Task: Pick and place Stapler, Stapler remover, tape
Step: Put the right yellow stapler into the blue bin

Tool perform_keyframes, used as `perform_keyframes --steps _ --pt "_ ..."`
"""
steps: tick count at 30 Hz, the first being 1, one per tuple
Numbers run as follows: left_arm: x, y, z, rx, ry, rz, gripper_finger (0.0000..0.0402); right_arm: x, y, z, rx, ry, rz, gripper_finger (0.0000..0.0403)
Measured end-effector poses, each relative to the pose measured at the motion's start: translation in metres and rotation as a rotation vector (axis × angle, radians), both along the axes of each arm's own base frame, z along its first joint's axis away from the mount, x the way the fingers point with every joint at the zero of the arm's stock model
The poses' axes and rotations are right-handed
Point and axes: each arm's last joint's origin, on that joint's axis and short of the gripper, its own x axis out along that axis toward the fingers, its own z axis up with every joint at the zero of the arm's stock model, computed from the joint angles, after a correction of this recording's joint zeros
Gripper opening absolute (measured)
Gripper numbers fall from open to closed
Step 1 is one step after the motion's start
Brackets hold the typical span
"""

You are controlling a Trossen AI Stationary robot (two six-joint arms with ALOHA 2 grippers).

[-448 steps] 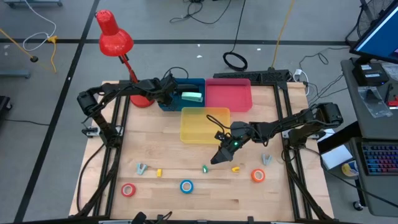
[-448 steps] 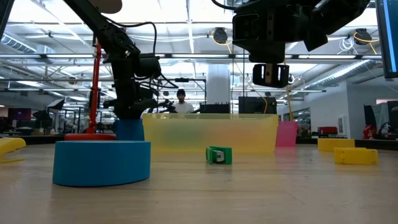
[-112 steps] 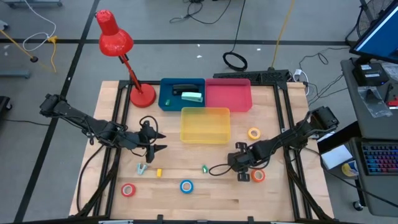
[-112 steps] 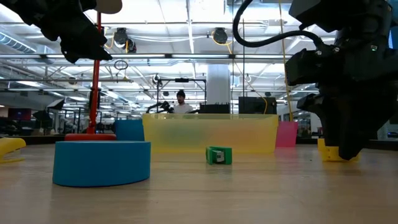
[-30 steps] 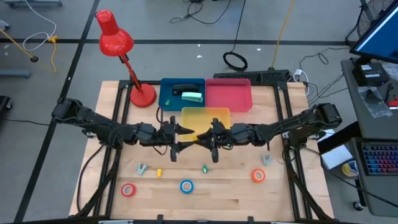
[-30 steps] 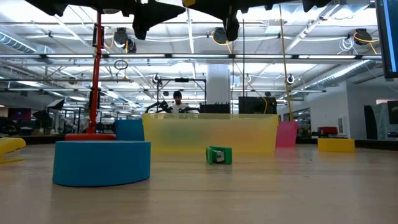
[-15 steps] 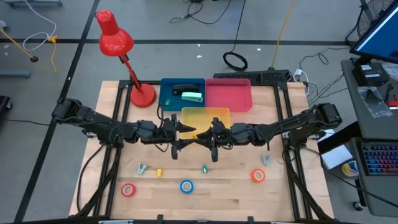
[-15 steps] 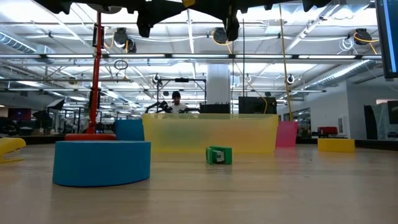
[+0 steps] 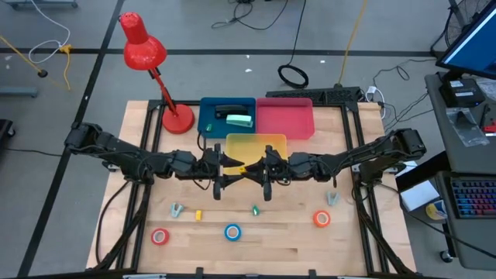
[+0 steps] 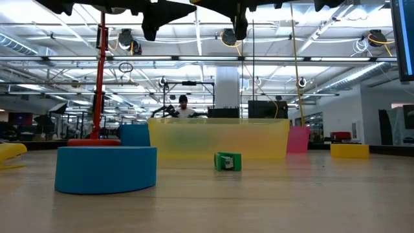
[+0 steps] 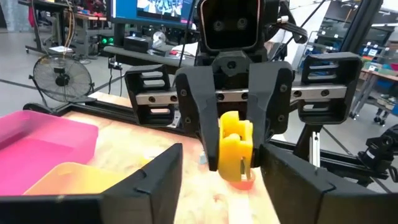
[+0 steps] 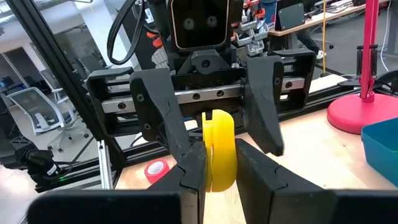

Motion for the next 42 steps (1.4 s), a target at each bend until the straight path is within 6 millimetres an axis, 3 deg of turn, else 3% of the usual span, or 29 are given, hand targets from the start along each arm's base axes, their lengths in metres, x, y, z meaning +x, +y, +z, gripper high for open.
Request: perform_keyframes --steps 6,10,22,42 --pt "0.000 0.000 0.002 0.000 -0.018 -0.025 0.0146 0.000 0.000 0.001 0.001 -0.006 -0.001 0.0054" --pt "0.000 0.002 0.003 -0.004 -0.035 -0.020 0.0125 0.000 0.000 0.001 0.002 -0.011 -0.004 0.0054" --pt "0.000 0.004 0.010 -0.045 -0.098 -0.007 0.0162 0.000 0.001 -0.001 0.003 0.013 0.007 0.0054" --pt "0.002 0.003 0.006 -0.035 -0.022 -0.023 0.0154 0.000 0.001 -0.001 0.003 0.012 0.006 0.0054"
